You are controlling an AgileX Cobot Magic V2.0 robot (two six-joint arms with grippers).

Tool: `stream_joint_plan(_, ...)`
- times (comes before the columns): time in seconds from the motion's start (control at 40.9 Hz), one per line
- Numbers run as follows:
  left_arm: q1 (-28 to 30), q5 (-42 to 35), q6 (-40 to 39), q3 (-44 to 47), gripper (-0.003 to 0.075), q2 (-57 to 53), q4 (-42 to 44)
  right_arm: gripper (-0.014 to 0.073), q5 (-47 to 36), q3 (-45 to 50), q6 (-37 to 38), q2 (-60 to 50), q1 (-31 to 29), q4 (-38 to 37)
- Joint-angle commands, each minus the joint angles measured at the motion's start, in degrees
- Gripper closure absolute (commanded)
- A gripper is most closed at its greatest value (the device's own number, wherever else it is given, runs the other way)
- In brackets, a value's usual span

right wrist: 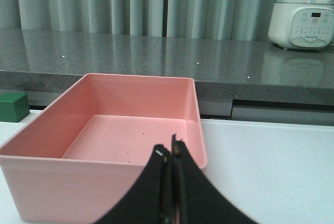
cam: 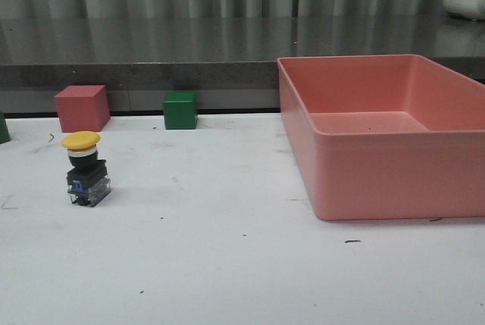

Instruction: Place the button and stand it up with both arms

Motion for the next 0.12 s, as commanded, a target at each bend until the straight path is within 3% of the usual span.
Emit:
stream_joint_plan(0.0,0.2,-4.6,-0.5,0.8,0.074,-1.3,0.0,0.0712,-4.7,-0.2,-0.9,-1.0,-0.3,0.2)
stream_joint_plan(0.098,0.2,-4.6,-0.5,0.8,0.074,-1.3,0.0,0.0712,-4.7,-0.2,-0.9,-1.0,-0.3,0.2)
